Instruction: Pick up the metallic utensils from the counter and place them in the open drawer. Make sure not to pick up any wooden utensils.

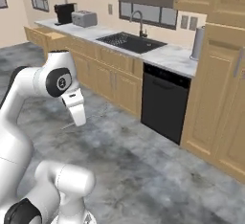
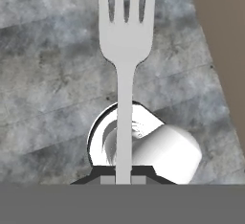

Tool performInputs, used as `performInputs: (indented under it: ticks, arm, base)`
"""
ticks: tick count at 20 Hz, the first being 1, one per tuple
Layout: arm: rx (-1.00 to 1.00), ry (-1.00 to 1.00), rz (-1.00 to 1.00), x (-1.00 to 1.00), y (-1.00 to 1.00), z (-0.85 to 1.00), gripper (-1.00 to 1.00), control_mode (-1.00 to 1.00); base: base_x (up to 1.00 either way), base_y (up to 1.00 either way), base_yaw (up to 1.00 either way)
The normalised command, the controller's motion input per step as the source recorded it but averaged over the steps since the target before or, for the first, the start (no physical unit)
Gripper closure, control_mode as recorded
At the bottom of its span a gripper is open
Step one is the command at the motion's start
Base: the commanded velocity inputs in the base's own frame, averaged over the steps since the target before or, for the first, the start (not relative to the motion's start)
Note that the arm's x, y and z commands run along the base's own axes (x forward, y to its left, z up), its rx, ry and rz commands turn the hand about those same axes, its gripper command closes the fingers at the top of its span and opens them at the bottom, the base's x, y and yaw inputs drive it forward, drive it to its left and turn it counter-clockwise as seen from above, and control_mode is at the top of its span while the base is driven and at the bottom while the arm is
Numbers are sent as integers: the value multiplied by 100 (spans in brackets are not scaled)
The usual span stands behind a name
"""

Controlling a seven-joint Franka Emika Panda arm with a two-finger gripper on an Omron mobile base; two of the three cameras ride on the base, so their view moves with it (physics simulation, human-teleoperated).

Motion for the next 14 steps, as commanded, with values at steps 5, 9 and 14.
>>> performInputs:
  ticks: [5,9,14]
  arm:
    - [0,0,0,0,0,0,100,100]
    - [0,0,0,0,0,0,100,100]
    - [0,0,0,0,0,0,100,100]
  base:
    - [100,-44,35]
    - [100,-5,34]
    - [100,0,37]
